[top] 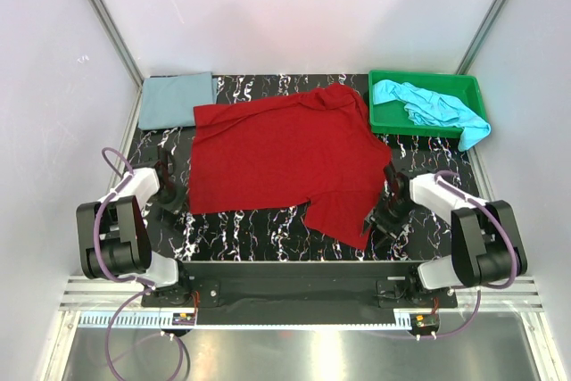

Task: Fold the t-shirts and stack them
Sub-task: Flatten the tshirt out

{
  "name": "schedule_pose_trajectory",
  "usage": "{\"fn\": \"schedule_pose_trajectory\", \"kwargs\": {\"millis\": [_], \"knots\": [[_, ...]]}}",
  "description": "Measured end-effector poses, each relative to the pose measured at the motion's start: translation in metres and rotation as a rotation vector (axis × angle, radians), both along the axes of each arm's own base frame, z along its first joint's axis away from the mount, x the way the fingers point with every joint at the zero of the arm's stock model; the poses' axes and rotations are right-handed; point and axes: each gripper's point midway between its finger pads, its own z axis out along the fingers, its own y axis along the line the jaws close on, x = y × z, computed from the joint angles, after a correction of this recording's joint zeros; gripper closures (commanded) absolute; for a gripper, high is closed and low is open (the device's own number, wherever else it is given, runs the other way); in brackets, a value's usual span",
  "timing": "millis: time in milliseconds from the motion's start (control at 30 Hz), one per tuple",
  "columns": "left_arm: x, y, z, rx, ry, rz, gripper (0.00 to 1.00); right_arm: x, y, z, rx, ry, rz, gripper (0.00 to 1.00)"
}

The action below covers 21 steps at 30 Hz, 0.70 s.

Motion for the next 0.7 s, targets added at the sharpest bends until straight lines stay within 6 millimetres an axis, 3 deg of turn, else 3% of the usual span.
{"fn": "schedule_pose_trajectory", "kwargs": {"millis": [133,500,700], "knots": [[0.001,0.0,0.001,0.0,-0.002,-0.014,1.0,-0.009,-0.001,-0.013,-0.006,0.04,-0.024,0.5],[0.008,0.003,0.001,-0.004,-0.022,-0.021,1.0,-0.001,0.011,-0.014,-0.004,0.011,-0.077,0.49],[0.012,0.004,0.002,-0.01,-0.029,-0.017,1.0,-0.009,0.018,-0.018,-0.005,0.035,-0.134,0.5]]}}
